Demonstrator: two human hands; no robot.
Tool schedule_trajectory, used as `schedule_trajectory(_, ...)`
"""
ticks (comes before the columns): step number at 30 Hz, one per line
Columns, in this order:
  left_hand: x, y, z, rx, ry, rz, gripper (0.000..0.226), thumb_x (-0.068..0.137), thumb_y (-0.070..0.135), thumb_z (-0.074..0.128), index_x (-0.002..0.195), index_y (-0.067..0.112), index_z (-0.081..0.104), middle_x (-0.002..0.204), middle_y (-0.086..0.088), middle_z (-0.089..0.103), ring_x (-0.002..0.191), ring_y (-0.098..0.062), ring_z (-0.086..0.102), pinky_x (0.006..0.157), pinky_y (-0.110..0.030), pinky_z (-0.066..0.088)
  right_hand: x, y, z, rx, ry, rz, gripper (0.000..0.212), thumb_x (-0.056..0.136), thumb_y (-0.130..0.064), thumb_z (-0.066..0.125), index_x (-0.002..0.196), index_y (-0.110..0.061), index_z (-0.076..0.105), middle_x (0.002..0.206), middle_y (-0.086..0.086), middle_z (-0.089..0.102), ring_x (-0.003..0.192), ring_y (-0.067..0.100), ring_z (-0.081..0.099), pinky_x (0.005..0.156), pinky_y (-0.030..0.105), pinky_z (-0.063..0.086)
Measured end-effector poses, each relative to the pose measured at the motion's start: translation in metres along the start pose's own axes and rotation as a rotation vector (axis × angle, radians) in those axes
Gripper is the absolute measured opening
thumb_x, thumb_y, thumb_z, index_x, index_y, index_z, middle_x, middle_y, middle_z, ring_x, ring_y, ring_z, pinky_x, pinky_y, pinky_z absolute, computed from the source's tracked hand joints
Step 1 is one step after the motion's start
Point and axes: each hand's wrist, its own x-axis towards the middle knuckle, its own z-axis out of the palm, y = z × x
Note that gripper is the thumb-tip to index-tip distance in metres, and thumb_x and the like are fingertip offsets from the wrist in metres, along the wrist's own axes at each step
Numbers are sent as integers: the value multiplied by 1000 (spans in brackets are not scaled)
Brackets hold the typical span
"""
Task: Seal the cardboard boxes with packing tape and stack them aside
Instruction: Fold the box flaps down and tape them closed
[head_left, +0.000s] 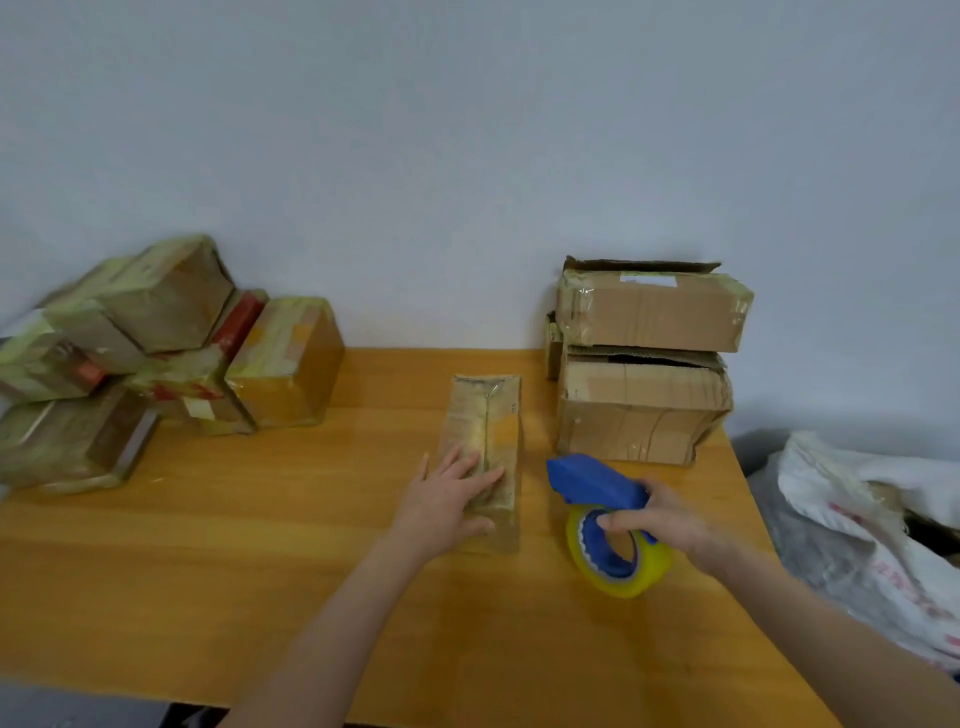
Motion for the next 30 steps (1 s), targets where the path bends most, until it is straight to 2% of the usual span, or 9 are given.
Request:
schedule_trajectory(4, 4, 14, -12, -678, 370, -181, 64, 88, 47, 61, 143, 22, 42, 141, 2, 48, 127, -14, 47, 107, -37, 41, -28, -29, -27, -119, -22, -259, 82, 51, -44, 84, 122, -27, 45, 115, -4, 55, 98, 12, 60, 71, 22, 46)
schedule_trajectory(7, 4, 26, -34, -1249, 205, -368, 65, 88, 50, 58, 139, 11, 45, 133, -5, 56, 114, -16, 58, 94, -35, 53, -45, -49, -38, -89, -89, -339, 77, 53, -35, 85, 120, -31, 47, 117, -5, 57, 100, 10, 63, 77, 26, 51)
schedule_trajectory(10, 0, 35, -48, -1515, 18, -408, 60, 87, 58, 52, 125, 12, 54, 121, -5, 65, 105, -18, 63, 88, -35, 55, -55, -63, -37, -162, -129, -400, 72, 57, -28, 82, 119, -30, 47, 115, -3, 58, 96, 9, 64, 78, 29, 54)
schedule_trajectory(14, -4, 41, -54, -1543, -16, -391, 45, 88, 55, 54, 104, 14, 67, 96, 2, 72, 86, -15, 66, 76, -30, 53, -61, -70, -31, -203, -195, -451, 68, 61, -21, 79, 121, -26, 47, 115, 0, 58, 93, 8, 64, 74, 25, 53)
schedule_trajectory(20, -12, 40, -50, -1526, 0, -384, 26, 92, 20, 62, 111, 2, 66, 74, 5, 69, 68, -7, 61, 60, -19, 46, -60, -70, -27, -238, -226, -471, 67, 61, -22, 78, 121, -25, 47, 114, 0, 58, 93, 9, 64, 75, 26, 54)
schedule_trajectory(22, -14, 37, -50, -1542, -34, -386, 17, 96, 19, 57, 103, 7, 67, 76, 5, 69, 71, -9, 61, 61, -21, 46, -59, -69, -28, -249, -225, -476, 67, 61, -24, 78, 121, -26, 47, 114, 0, 58, 93, 9, 64, 76, 27, 54)
schedule_trajectory(25, -15, 37, -51, -1597, -55, -460, 26, 99, 26, 48, 88, 14, 67, 76, 5, 71, 72, -12, 62, 58, -23, 44, -59, -72, -28, -265, -212, -496, 66, 61, -22, 78, 119, -25, 48, 113, -1, 58, 91, 7, 64, 73, 25, 54)
schedule_trajectory(28, -16, 38, -52, -1488, -6, -481, 30, 93, 42, 57, 86, 15, 69, 75, 5, 72, 70, -12, 61, 58, -23, 43, -57, -75, -26, -340, -196, -522, 68, 57, -27, 80, 117, -27, 47, 112, -3, 58, 93, 8, 63, 73, 28, 55)
schedule_trajectory(30, -16, 36, -49, -1387, 61, -483, 24, 90, 36, 64, 89, 13, 70, 71, 5, 70, 64, -7, 58, 55, -20, 40, -56, -76, -23, -408, -172, -536, 71, 56, -32, 82, 118, -32, 47, 113, -7, 57, 95, 9, 62, 78, 33, 57)
